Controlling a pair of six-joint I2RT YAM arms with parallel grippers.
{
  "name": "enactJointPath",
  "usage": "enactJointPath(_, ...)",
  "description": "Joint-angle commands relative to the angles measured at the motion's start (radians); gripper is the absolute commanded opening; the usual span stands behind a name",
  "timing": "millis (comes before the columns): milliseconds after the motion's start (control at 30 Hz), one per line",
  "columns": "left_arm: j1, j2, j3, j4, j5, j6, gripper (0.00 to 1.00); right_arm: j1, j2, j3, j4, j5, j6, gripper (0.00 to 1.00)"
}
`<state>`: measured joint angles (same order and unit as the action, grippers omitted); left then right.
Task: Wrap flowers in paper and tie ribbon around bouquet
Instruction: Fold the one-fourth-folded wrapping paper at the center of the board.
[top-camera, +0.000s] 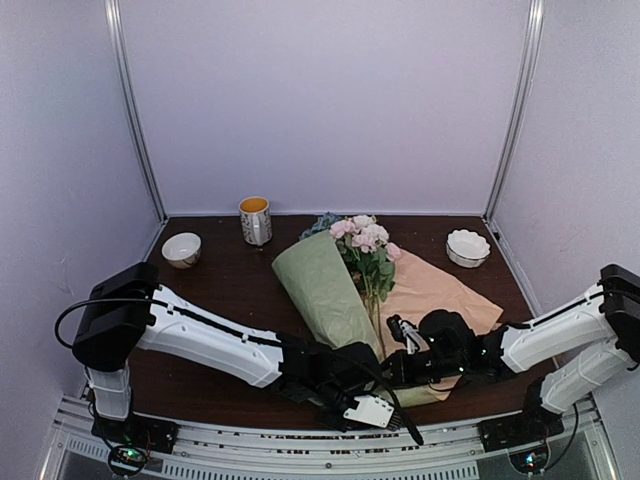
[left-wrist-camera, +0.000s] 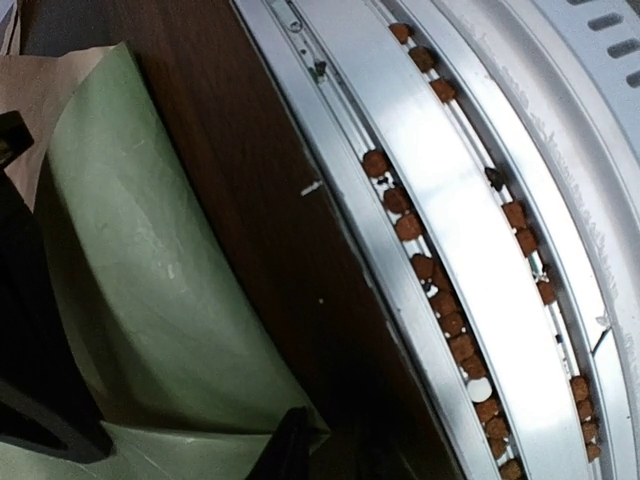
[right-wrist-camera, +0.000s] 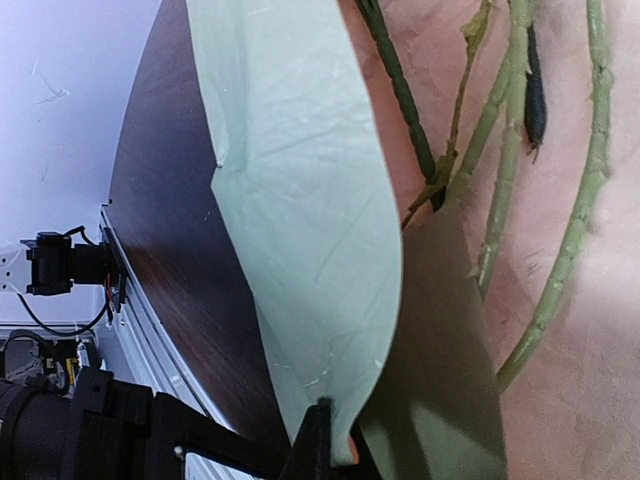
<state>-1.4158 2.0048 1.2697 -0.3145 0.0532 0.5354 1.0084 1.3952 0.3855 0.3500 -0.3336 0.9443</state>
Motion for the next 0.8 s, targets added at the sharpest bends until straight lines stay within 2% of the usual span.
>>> enactJointPath(0,0.001,0.033,-0.013,-0.052,0.035,0.011,0.20,-0.002,-0.033,-0.068,-0.034,0.034,0.025,0.00)
enactJointPath(267,0.004,0.020,-0.019,-0.057,0.040,-0.005,0.20,-0.002,-0.070,-0.123,-0.056,0.072,0.052,0.00)
enactJointPath(467,0.028,-0.041,-0.034,-0.035,0.050,-0.039,0.20,-0.002,-0.075,-0.073,-0.101,0.081,0.017,0.00)
enactJointPath(633,0.177,-0.143,-0.048,0.044,0.174,-0.217,0.25,-0.001,-0.125,-0.080,-0.134,0.118,0.022,0.00)
enactJointPath(767,0.342,-0.161,-0.028,0.116,0.160,-0.393,0.27,-0.001,-0.146,-0.107,-0.111,0.122,0.041,0.00)
